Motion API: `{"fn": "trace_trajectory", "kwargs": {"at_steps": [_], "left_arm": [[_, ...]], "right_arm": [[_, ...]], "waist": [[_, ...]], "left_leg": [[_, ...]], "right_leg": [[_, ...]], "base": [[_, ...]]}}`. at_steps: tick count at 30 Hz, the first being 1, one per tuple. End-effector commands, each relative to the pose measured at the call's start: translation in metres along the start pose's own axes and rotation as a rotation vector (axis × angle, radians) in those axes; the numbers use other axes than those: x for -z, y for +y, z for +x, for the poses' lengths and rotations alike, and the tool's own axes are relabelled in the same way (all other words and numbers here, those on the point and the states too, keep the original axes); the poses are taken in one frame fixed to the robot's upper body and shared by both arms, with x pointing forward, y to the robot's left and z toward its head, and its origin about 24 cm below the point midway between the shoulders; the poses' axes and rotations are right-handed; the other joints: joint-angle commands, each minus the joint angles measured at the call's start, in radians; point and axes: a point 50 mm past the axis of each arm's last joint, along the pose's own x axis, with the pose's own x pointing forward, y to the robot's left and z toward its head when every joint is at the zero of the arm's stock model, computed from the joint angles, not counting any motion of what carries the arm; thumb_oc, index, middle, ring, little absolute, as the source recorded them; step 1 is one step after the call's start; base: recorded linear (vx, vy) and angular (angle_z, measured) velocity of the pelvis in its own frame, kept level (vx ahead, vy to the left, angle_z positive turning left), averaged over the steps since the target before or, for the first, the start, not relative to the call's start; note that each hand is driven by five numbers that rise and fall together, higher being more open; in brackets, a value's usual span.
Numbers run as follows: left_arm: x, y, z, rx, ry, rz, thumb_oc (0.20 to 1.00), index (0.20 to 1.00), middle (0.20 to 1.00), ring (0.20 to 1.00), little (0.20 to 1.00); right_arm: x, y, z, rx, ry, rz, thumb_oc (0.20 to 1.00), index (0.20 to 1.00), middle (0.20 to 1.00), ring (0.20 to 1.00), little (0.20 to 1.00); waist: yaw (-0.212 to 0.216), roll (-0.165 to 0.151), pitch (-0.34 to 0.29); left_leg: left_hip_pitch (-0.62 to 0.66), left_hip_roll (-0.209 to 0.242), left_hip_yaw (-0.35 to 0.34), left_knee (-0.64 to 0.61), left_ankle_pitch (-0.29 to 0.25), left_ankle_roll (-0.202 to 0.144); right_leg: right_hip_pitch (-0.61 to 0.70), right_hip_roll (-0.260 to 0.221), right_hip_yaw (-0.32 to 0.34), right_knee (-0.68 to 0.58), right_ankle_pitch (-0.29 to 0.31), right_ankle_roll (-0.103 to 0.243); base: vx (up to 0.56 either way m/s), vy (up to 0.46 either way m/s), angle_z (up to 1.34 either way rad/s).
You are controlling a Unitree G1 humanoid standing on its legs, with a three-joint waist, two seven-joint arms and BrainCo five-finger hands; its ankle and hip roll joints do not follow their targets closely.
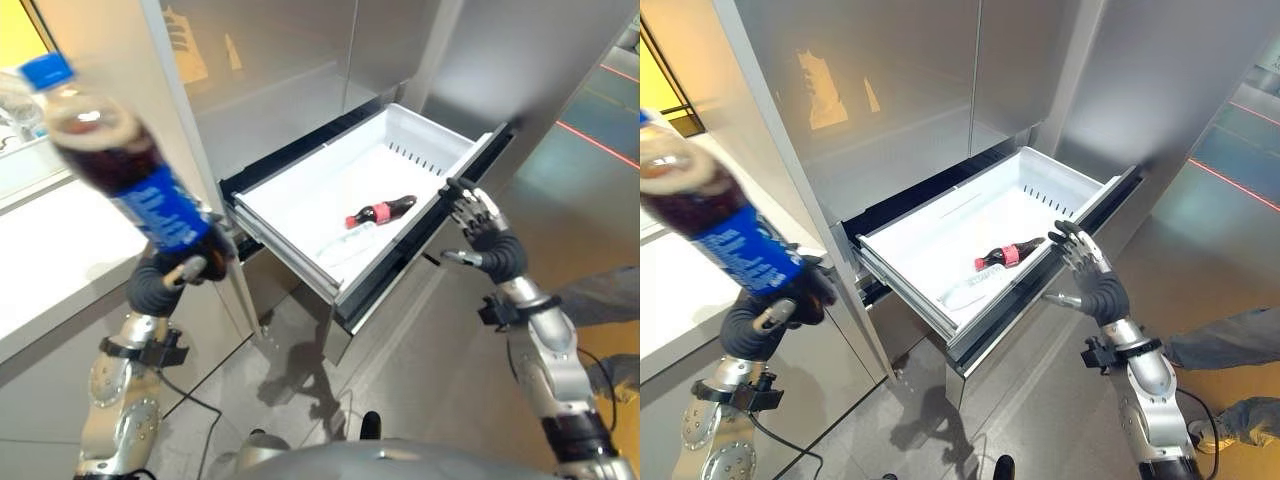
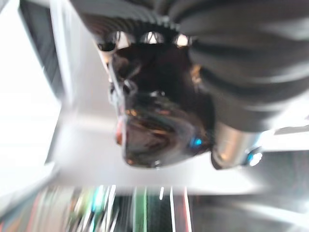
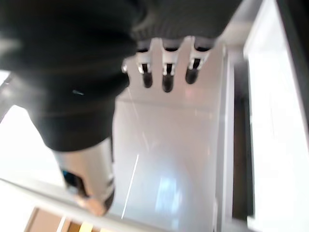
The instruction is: Take the drinks into the refrigerator
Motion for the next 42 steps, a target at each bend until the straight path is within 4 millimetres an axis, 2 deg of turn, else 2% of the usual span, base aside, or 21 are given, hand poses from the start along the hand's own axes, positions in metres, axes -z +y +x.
{"fn": "trace_trajectory", "kwargs": {"at_steps": [1, 2, 3, 4, 5, 8, 9, 10, 14, 19, 22, 27, 31, 34, 38, 42], "left_arm": [[-0.039, -0.033, 0.043, 0.403, -0.144, 0.101, 0.200, 0.200, 0.200, 0.200, 0.200], [-0.039, -0.032, 0.044, 0.403, -0.146, 0.101, 0.200, 0.200, 0.200, 0.200, 0.200], [-0.034, -0.037, 0.052, 0.467, -0.109, 0.097, 0.200, 0.200, 0.200, 0.200, 0.200], [-0.034, -0.037, 0.053, 0.467, -0.110, 0.098, 0.200, 0.200, 0.200, 0.200, 0.200], [-0.026, -0.044, 0.062, 0.565, -0.038, 0.080, 0.200, 0.200, 0.200, 0.200, 0.200], [-0.022, -0.047, 0.070, 0.616, -0.004, 0.095, 0.200, 0.200, 0.200, 0.200, 0.200], [-0.016, -0.051, 0.078, 0.665, 0.027, 0.100, 0.200, 0.200, 0.200, 0.200, 0.200], [-0.013, -0.052, 0.080, 0.672, 0.042, 0.095, 0.200, 0.200, 0.200, 0.200, 0.200], [-0.004, -0.052, 0.083, 0.678, 0.082, 0.098, 0.200, 0.200, 0.200, 0.200, 0.200], [-0.002, -0.047, 0.083, 0.638, 0.083, 0.115, 0.200, 0.200, 0.200, 0.200, 0.200], [0.000, -0.043, 0.080, 0.604, 0.087, 0.143, 0.200, 0.200, 0.200, 0.200, 0.200], [0.002, -0.041, 0.078, 0.586, 0.087, 0.147, 0.200, 0.200, 0.200, 0.200, 0.200], [0.004, -0.040, 0.077, 0.575, 0.092, 0.156, 0.200, 0.200, 0.200, 0.200, 0.200], [0.005, -0.040, 0.076, 0.567, 0.091, 0.139, 0.200, 0.200, 0.200, 0.200, 0.200], [0.006, -0.041, 0.074, 0.564, 0.087, 0.132, 0.200, 0.200, 0.200, 0.200, 0.200], [0.006, -0.043, 0.073, 0.557, 0.076, 0.108, 0.200, 0.200, 0.200, 0.200, 0.200]], "right_arm": [[-0.026, 0.003, 0.046, -0.245, -0.045, -0.022, 1.000, 1.000, 1.000, 1.000, 1.000], [-0.026, 0.003, 0.047, -0.246, -0.046, -0.023, 1.000, 1.000, 1.000, 1.000, 1.000], [-0.028, 0.009, 0.062, -0.306, -0.028, -0.053, 1.000, 1.000, 1.000, 1.000, 1.000], [-0.028, 0.009, 0.063, -0.307, -0.029, -0.054, 1.000, 1.000, 1.000, 1.000, 1.000], [-0.034, 0.024, 0.083, -0.421, -0.026, -0.064, 1.000, 1.000, 1.000, 1.000, 1.000], [-0.037, 0.033, 0.094, -0.464, -0.033, -0.063, 1.000, 1.000, 1.000, 1.000, 1.000], [-0.039, 0.049, 0.105, -0.540, -0.036, -0.042, 1.000, 1.000, 1.000, 1.000, 1.000], [-0.040, 0.056, 0.108, -0.569, -0.042, -0.023, 1.000, 1.000, 1.000, 1.000, 1.000], [-0.038, 0.077, 0.111, -0.661, -0.036, 0.066, 1.000, 1.000, 1.000, 1.000, 1.000], [-0.038, 0.109, 0.098, -0.819, -0.035, 0.200, 1.000, 1.000, 1.000, 1.000, 1.000], [-0.045, 0.129, 0.090, -0.931, -0.057, 0.303, 1.000, 1.000, 1.000, 1.000, 1.000], [-0.048, 0.139, 0.087, -0.971, -0.065, 0.411, 1.000, 1.000, 1.000, 1.000, 1.000], [-0.060, 0.150, 0.084, -1.031, -0.113, 0.450, 1.000, 1.000, 1.000, 1.000, 1.000], [-0.067, 0.154, 0.083, -1.078, -0.135, 0.421, 1.000, 1.000, 1.000, 1.000, 1.000], [-0.061, 0.146, 0.083, -1.019, -0.121, 0.416, 1.000, 1.000, 1.000, 1.000, 1.000], [-0.046, 0.125, 0.083, -0.866, -0.104, 0.386, 1.000, 1.000, 1.000, 1.000, 1.000]], "waist": [[-0.002, -0.001, -0.013], [-0.002, 0.000, -0.011], [-0.003, 0.003, -0.013], [-0.003, 0.003, -0.012], [-0.004, 0.006, -0.016], [-0.006, 0.009, -0.013], [-0.008, 0.013, -0.013], [-0.009, 0.015, -0.013], [-0.012, 0.022, -0.012], [-0.018, 0.029, -0.012], [-0.017, 0.031, -0.013], [-0.014, 0.030, -0.013], [-0.011, 0.028, -0.014], [-0.010, 0.027, -0.015], [-0.008, 0.027, -0.014], [-0.008, 0.026, -0.017]], "left_leg": [[-0.016, -0.076, -0.032, 0.001, -0.046, 0.098], [-0.016, -0.076, -0.032, 0.001, -0.047, 0.098], [-0.013, -0.075, -0.029, 0.001, -0.046, 0.097], [-0.013, -0.075, -0.029, 0.001, -0.046, 0.097], [-0.010, -0.076, -0.026, 0.001, -0.046, 0.096], [-0.007, -0.075, -0.024, 0.001, -0.046, 0.096], [-0.005, -0.075, -0.021, 0.001, -0.045, 0.097], [-0.004, -0.075, -0.020, 0.001, -0.044, 0.097], [-0.002, -0.075, -0.015, 0.001, -0.044, 0.097], [0.001, -0.075, -0.009, 0.001, -0.045, 0.099], [0.003, -0.076, -0.007, 0.001, -0.048, 0.100], [0.004, -0.077, -0.007, 0.001, -0.049, 0.099], [0.004, -0.076, -0.007, 0.001, -0.049, 0.099], [0.003, -0.075, -0.007, 0.001, -0.048, 0.098], [0.001, -0.074, -0.011, 0.001, -0.046, 0.097], [-0.001, -0.073, -0.015, 0.001, -0.046, 0.096]], "right_leg": [[0.060, 0.021, -0.027, 0.119, -0.127, 0.011], [0.060, 0.021, -0.027, 0.119, -0.127, 0.011], [0.059, 0.022, -0.024, 0.121, -0.127, 0.012], [0.059, 0.022, -0.024, 0.121, -0.127, 0.012], [0.059, 0.024, -0.020, 0.122, -0.127, 0.013], [0.060, 0.025, -0.018, 0.124, -0.127, 0.015], [0.058, 0.025, -0.013, 0.127, -0.128, 0.015], [0.058, 0.025, -0.012, 0.127, -0.128, 0.016], [0.056, 0.025, -0.007, 0.126, -0.128, 0.017], [0.057, 0.025, -0.004, 0.124, -0.128, 0.018], [0.060, 0.022, -0.006, 0.122, -0.128, 0.019], [0.064, 0.023, -0.007, 0.120, -0.128, 0.018], [0.065, 0.024, -0.008, 0.119, -0.131, 0.017], [0.065, 0.025, -0.009, 0.120, -0.132, 0.016], [0.066, 0.026, -0.013, 0.119, -0.132, 0.015], [0.070, 0.026, -0.019, 0.116, -0.132, 0.015]], "base": [[0.00, 0.000, 0.00], [0.01, -0.010, -0.04], [0.01, -0.002, -0.03], [0.01, -0.010, -0.04], [0.00, 0.000, 0.00], [0.00, -0.003, -0.02], [0.00, 0.000, 0.00], [0.00, 0.000, 0.00], [0.00, 0.000, 0.00], [0.00, 0.010, -0.06], [0.00, 0.009, -0.04], [0.00, 0.002, -0.01], [0.00, -0.001, -0.01], [0.00, 0.000, 0.00], [0.00, 0.000, 0.00], [0.00, 0.000, 0.00]]}}
